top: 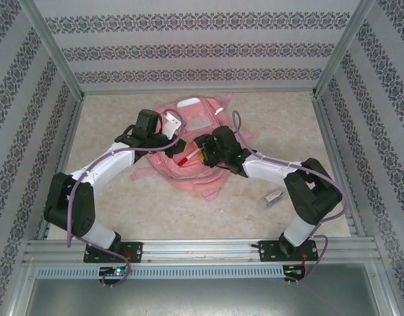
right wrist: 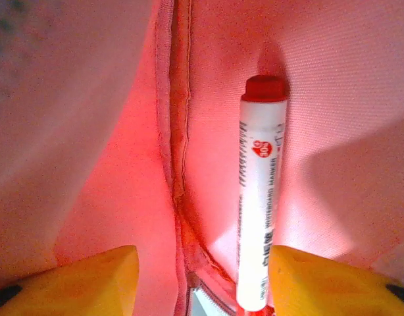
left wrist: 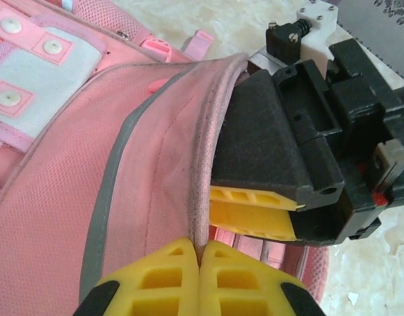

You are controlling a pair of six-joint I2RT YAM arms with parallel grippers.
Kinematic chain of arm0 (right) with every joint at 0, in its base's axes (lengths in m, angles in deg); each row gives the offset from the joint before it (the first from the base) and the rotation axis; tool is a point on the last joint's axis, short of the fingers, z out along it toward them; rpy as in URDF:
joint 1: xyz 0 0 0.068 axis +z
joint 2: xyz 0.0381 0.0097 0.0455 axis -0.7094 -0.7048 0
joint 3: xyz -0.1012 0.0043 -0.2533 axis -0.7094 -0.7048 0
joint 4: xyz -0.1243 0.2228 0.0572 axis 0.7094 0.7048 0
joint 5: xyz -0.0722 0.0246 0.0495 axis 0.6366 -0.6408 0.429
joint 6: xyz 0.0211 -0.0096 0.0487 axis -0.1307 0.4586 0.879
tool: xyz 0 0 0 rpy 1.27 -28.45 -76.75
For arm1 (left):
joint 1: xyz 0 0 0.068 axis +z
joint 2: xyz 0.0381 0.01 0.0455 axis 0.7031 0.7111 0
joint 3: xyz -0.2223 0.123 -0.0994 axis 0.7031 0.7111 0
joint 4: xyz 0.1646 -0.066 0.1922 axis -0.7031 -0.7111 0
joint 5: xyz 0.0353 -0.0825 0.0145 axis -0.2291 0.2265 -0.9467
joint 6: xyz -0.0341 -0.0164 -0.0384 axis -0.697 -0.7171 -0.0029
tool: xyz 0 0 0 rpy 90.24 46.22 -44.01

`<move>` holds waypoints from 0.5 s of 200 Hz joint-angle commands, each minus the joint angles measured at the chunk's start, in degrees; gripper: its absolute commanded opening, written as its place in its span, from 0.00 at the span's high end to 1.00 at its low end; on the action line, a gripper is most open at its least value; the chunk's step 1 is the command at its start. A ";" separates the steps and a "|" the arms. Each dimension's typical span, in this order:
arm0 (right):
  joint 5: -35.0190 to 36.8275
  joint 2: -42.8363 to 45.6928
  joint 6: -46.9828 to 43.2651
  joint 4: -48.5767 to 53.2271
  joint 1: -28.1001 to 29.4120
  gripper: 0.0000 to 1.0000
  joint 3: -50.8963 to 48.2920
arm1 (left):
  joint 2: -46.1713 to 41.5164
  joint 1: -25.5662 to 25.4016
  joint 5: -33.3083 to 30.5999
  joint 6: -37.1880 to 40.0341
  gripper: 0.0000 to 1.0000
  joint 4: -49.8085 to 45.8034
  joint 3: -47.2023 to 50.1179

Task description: Pack the student bag

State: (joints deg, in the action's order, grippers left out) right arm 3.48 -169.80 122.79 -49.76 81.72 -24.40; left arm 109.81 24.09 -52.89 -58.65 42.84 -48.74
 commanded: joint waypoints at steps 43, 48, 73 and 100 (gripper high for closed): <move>5.87 18.16 -12.19 31.27 -5.25 0.36 -6.68 | -0.68 -0.53 1.53 -2.25 1.00 3.62 -1.10; 5.41 19.81 -13.02 33.52 -6.17 0.36 -7.73 | -0.35 -0.52 1.53 -2.25 1.00 3.61 -1.08; 7.66 28.17 -14.35 45.89 -8.83 0.35 -11.73 | 0.27 -0.50 1.32 -2.80 1.00 4.10 -1.34; 12.72 35.22 -14.05 57.28 -14.02 0.33 -15.70 | 0.99 -0.47 2.13 -3.74 1.00 4.60 -1.99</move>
State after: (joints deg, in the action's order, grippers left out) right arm 10.78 -138.80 110.66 -9.43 71.27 -36.80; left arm 110.18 24.05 -52.65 -60.33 43.17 -48.74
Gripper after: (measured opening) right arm 0.655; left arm 0.043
